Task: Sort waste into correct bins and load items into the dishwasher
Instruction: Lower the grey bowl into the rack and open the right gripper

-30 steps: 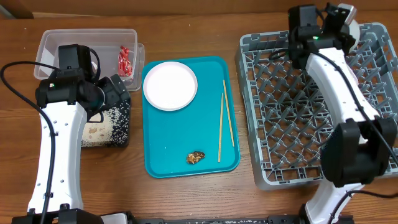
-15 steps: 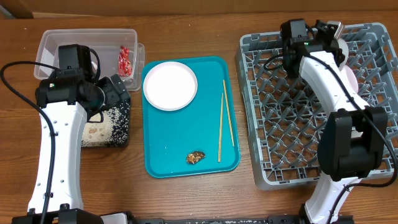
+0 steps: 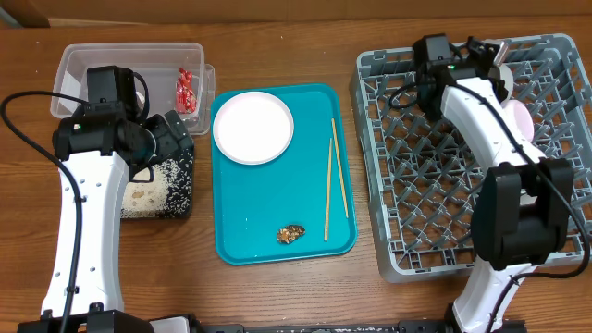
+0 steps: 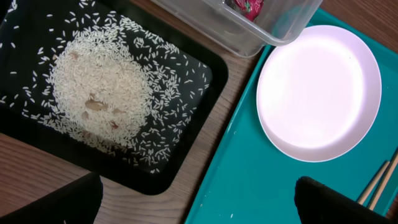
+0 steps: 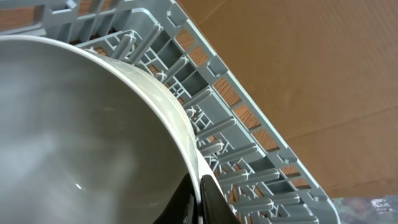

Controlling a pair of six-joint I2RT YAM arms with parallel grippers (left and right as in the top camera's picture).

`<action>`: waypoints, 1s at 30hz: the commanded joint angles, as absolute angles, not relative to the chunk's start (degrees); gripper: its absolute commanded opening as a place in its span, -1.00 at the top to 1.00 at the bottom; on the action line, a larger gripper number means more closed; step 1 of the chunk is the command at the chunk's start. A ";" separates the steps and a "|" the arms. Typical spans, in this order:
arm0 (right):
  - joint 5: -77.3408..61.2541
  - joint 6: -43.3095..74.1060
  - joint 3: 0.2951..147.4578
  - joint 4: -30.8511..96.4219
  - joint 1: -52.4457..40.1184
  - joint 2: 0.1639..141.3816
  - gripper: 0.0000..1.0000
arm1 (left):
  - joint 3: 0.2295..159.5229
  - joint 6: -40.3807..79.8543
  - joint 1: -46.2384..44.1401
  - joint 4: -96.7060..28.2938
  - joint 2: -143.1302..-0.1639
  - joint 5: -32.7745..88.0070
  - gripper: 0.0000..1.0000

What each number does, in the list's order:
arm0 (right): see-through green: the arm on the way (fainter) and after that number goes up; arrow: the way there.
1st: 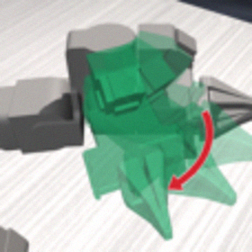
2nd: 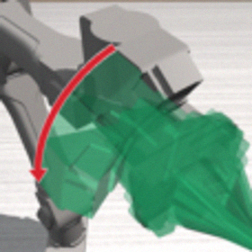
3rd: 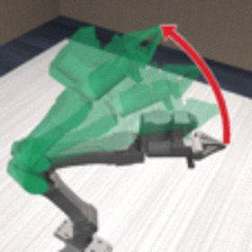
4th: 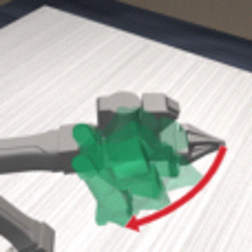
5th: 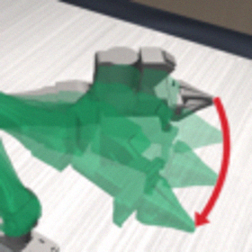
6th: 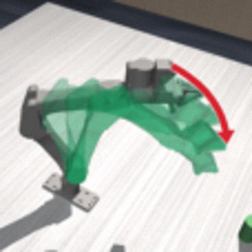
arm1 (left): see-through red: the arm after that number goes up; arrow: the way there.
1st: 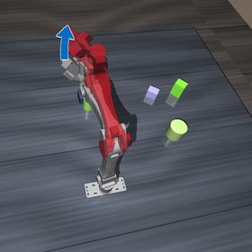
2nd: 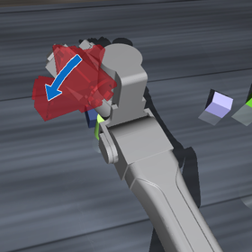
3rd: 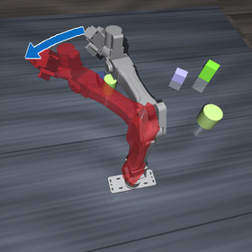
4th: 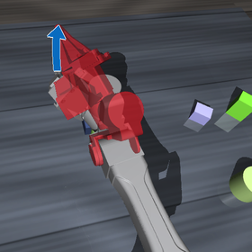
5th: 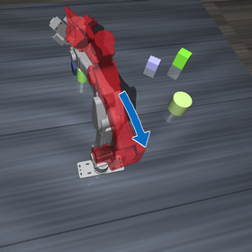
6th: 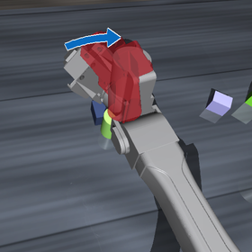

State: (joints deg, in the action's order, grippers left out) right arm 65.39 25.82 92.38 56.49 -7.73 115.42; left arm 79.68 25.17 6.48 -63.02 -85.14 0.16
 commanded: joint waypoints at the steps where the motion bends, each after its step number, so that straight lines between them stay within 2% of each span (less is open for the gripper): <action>1: 61.87 26.98 91.11 57.67 -9.43 115.81 0.92 | 80.84 25.76 6.61 -62.98 -84.12 -0.60 -1.00; 16: 61.82 35.90 91.11 67.55 -10.94 115.79 0.92 | 80.84 25.76 6.61 -62.98 -84.12 -0.60 -1.00; 28: 57.89 36.07 91.11 69.56 -16.34 115.81 0.91 | 80.84 25.76 6.61 -62.98 -84.12 -0.60 -1.00; 30: 55.90 36.07 91.11 69.82 -17.04 115.81 0.85 | 80.84 25.76 6.61 -62.98 -84.12 -0.60 -1.00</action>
